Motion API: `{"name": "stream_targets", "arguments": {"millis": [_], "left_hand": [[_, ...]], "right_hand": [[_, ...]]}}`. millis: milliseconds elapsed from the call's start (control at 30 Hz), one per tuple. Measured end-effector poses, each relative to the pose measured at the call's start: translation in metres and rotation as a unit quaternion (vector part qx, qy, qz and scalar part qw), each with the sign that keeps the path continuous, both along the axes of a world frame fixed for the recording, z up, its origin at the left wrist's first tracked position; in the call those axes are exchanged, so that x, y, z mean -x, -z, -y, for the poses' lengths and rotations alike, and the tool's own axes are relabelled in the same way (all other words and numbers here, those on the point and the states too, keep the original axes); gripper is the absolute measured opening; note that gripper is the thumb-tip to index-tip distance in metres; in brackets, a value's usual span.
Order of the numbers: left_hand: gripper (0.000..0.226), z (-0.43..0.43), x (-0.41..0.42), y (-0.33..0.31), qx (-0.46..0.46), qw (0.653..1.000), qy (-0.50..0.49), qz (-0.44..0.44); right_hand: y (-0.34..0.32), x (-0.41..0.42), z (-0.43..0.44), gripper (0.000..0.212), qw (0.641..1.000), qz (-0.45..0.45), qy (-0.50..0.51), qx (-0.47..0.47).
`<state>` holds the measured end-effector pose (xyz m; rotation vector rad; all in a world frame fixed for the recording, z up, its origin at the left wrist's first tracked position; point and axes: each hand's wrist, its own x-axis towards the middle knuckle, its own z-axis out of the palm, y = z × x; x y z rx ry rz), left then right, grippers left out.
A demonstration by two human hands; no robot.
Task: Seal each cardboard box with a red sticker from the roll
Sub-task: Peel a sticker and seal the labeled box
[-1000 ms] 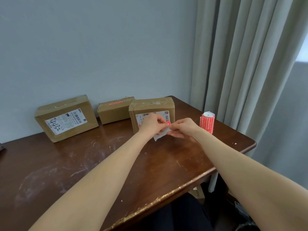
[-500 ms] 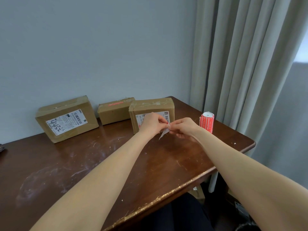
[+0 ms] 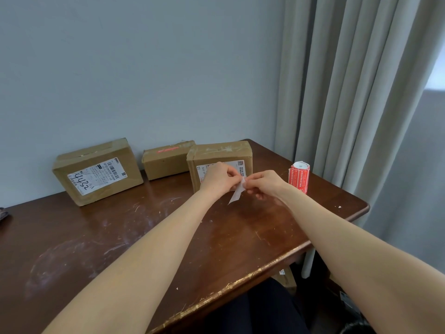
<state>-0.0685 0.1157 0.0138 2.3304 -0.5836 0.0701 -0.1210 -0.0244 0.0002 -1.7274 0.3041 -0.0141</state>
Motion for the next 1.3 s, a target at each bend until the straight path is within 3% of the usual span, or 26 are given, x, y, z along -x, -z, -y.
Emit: {"name": "stream_targets", "arguments": {"millis": [500,800,1133,1300], "left_hand": [[0.023,-0.014,-0.007,0.0,0.081,0.985,-0.135,-0.067],[0.028,-0.026,-0.009,-0.011,0.131,0.975,-0.177,-0.016],[0.011,-0.03,-0.009,-0.023,0.171,0.972,-0.157,0.024],[0.009,-0.031,0.0,-0.027,0.197,0.976,-0.089,0.004]], "right_hand": [[0.0,0.002,0.003,0.015,0.998,-0.044,0.041,-0.003],[0.003,0.001,0.007,0.018,0.994,-0.078,0.075,0.027],[0.009,-0.001,0.012,0.023,0.985,-0.133,0.063,0.088],[0.006,0.003,0.01,0.027,0.97,-0.079,0.026,0.227]]}}
